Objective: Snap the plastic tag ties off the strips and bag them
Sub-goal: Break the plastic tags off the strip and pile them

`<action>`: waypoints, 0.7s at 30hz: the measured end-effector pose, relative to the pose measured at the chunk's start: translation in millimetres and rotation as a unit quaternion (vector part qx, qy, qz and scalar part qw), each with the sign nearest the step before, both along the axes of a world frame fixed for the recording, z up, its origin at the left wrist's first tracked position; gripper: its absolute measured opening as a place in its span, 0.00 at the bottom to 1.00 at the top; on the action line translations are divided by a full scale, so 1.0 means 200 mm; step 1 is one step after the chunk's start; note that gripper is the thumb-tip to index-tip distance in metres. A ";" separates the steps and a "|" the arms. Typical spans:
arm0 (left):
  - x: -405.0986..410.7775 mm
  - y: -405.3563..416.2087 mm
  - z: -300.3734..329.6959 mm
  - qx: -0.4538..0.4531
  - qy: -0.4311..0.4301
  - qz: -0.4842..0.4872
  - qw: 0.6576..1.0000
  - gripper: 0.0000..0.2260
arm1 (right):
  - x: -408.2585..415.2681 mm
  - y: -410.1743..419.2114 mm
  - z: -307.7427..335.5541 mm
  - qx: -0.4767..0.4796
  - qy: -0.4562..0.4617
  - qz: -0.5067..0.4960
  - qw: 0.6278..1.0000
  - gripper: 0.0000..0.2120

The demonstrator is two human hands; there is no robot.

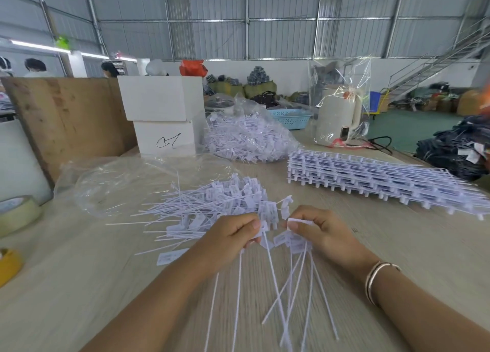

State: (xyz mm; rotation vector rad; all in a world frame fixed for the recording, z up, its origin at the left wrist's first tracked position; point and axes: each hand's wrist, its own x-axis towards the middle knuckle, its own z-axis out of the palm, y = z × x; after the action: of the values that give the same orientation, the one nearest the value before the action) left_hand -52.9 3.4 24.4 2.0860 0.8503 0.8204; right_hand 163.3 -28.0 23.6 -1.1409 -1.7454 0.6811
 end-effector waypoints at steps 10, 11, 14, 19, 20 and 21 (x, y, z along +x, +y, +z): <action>-0.01 0.01 -0.04 0.177 0.232 0.073 0.954 0.06 | 0.03 0.09 -0.07 0.052 -0.340 -0.117 0.932 0.13; -0.01 0.01 -0.04 0.176 0.229 0.073 0.955 0.06 | 0.03 0.09 -0.07 0.078 -0.333 -0.126 0.931 0.11; 0.01 -0.01 -0.03 0.164 0.193 0.064 0.965 0.05 | -0.03 0.06 -0.06 0.129 -0.274 -0.115 0.946 0.10; 0.05 -0.04 -0.03 0.155 0.141 0.036 0.977 0.04 | -0.13 0.03 -0.07 0.114 -0.265 -0.050 0.956 0.09; 0.04 -0.04 -0.02 0.155 0.141 0.039 0.977 0.04 | -0.12 0.03 -0.07 0.099 -0.244 -0.043 0.964 0.08; 0.04 -0.03 -0.01 0.156 0.146 0.048 0.976 0.04 | -0.10 0.03 -0.06 0.083 -0.220 -0.035 0.971 0.07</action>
State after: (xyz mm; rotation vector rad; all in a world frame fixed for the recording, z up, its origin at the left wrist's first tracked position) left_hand -45.1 -3.6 22.2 2.5014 1.0395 0.7468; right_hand 142.4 -22.1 12.4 -1.2964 -2.0730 0.2395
